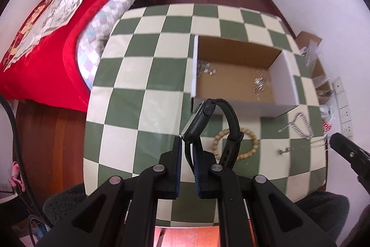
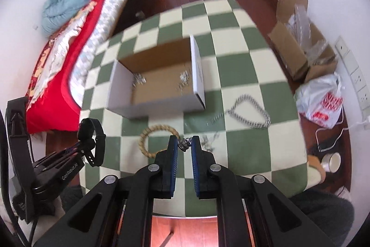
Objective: Organize jewelry
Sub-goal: 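Carry the watch and chain into the white box and open both grippers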
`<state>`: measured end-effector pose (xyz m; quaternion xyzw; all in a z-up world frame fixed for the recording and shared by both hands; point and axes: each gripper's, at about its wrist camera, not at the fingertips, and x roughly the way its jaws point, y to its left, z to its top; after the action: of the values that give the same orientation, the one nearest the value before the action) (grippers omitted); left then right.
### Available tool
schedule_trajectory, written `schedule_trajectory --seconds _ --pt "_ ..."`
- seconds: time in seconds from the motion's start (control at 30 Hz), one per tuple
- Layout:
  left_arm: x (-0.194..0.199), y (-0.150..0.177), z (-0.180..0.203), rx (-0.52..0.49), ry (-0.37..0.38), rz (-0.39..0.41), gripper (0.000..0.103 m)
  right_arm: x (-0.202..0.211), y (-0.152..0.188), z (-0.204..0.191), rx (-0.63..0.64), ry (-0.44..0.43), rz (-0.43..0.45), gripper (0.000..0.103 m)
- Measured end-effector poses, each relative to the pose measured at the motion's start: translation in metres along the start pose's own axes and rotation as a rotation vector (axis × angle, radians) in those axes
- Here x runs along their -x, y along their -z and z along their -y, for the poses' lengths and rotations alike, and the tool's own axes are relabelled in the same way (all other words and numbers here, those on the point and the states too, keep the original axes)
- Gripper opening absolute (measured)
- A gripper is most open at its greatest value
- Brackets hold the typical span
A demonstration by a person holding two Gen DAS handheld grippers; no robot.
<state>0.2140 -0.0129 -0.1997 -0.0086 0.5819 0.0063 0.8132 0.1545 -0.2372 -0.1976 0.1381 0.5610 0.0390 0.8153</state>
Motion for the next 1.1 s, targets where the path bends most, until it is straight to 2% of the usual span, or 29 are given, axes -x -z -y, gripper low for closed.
schedule_trajectory --seconds 0.23,0.4,0.7,0.8,0.9,1.1 --pt "0.029 -0.011 0.007 -0.038 0.055 0.017 0.007 0.024 -0.02 -0.014 0.03 -0.005 0.05 0.012" --pt "0.038 -0.023 0.008 -0.053 0.123 -0.011 0.007 0.045 -0.034 -0.025 0.059 -0.022 0.086 0.012" --pt "0.051 -0.072 0.004 -0.05 0.174 -0.008 0.007 0.091 -0.076 -0.053 0.11 -0.068 0.166 0.012" --pt "0.041 -0.089 0.001 -0.038 0.186 -0.036 0.007 0.098 -0.091 -0.061 0.117 -0.078 0.184 0.012" --pt "0.019 -0.103 -0.002 -0.006 0.225 -0.098 0.007 0.097 -0.103 -0.068 0.118 -0.09 0.183 0.012" --pt "-0.034 -0.112 -0.002 0.064 0.317 -0.237 0.007 0.063 -0.123 -0.074 0.109 -0.106 0.122 0.012"
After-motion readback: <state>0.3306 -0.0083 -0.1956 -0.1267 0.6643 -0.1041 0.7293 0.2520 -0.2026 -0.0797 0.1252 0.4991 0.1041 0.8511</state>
